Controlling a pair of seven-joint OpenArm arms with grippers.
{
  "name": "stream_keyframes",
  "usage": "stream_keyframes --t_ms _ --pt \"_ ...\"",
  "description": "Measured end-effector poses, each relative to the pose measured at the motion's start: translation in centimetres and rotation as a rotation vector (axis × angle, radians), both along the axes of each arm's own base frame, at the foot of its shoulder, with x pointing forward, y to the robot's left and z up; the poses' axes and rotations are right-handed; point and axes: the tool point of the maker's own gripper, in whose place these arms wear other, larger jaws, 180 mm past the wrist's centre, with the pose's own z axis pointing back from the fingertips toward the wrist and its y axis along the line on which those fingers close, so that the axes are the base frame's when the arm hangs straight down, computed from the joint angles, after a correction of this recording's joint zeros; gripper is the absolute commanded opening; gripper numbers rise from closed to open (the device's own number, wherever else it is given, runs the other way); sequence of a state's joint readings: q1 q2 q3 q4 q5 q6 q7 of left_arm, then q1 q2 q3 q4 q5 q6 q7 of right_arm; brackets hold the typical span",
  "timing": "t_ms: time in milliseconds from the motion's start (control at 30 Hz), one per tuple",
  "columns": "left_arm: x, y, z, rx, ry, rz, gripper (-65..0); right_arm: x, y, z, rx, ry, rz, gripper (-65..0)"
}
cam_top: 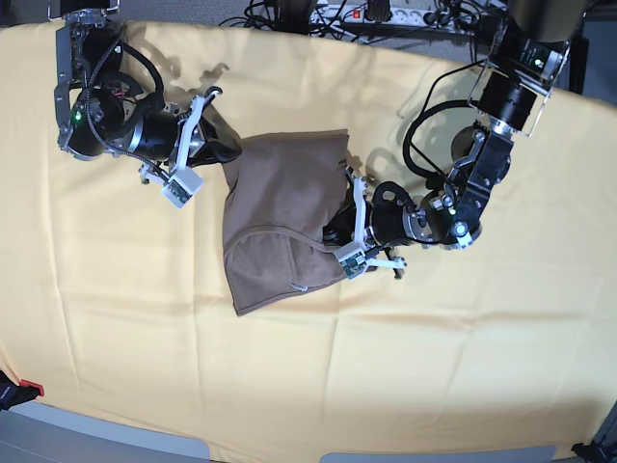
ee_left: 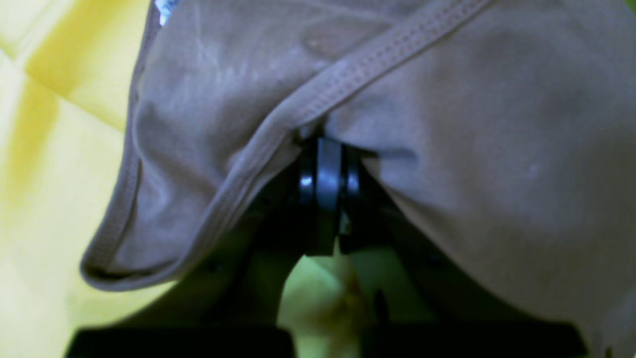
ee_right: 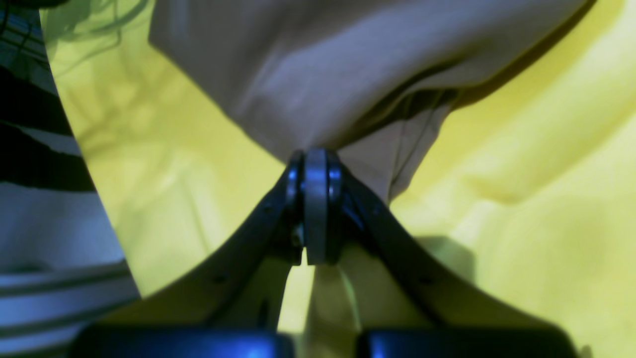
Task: Fold the T-shirt properly
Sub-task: 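Lower the bundle onto the table and release with both grippers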
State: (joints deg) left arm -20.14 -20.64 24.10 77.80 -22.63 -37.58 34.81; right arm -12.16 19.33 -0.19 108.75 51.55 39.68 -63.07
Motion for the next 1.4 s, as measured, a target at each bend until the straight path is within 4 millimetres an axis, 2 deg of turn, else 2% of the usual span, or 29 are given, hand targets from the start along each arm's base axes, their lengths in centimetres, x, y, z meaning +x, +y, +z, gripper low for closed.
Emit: stream_keyframes --t_ms 133,233,300,400,567,633,767,1000,1167,1267,1400 --pt "0.1 2.0 0.5 0.122 0.032 -0.018 -65.0 2.2 -1.5 1.7 -0.016 -0.09 -0.088 -65.0" --pt "-0.5 4.2 1.5 0.175 0.044 -0.025 -65.0 3.5 -3.7 1.5 -0.078 -0.118 -0.18 -65.0" --pt "-0.7 4.8 3.3 0.138 0.032 -0.031 -65.0 3.8 -4.1 1.5 -0.095 -0.136 -0.198 -65.0" --pt "-0.2 5.9 6.3 0.066 0.008 -0.006 -65.0 4.1 -3.5 1.9 -0.062 -0.171 -0.181 -65.0" --pt "0.5 8.1 11.0 -0.102 0.028 0.067 -65.0 3.9 -3.7 0.9 -0.067 -0.148 -0.173 -65.0" --pt "0.5 9.2 12.0 -0.156 0.037 0.1 -65.0 3.8 -3.8 0.4 -0.063 -0.129 -0.18 -65.0" --pt "-0.2 10.8 12.0 -0.193 0.077 0.143 -65.0 3.8 -3.7 -0.8 -0.051 -0.087 -0.208 -65.0" --pt "-2.0 10.8 10.2 -0.211 0.151 0.151 -65.0 4.5 -2.6 -1.9 -0.014 -0.055 -0.227 -65.0" --pt "-2.7 10.8 9.3 -0.211 0.178 0.151 -65.0 3.3 -1.1 -3.5 -0.006 0.005 -0.173 -65.0" --pt "-2.8 10.7 9.4 -0.21 0.172 0.14 -65.0 2.7 0.3 -3.7 0.003 0.012 -0.116 -65.0" --pt "-2.9 10.7 9.3 -0.211 0.174 0.14 -65.0 1.5 1.1 -3.8 0.029 0.069 -0.079 -65.0"
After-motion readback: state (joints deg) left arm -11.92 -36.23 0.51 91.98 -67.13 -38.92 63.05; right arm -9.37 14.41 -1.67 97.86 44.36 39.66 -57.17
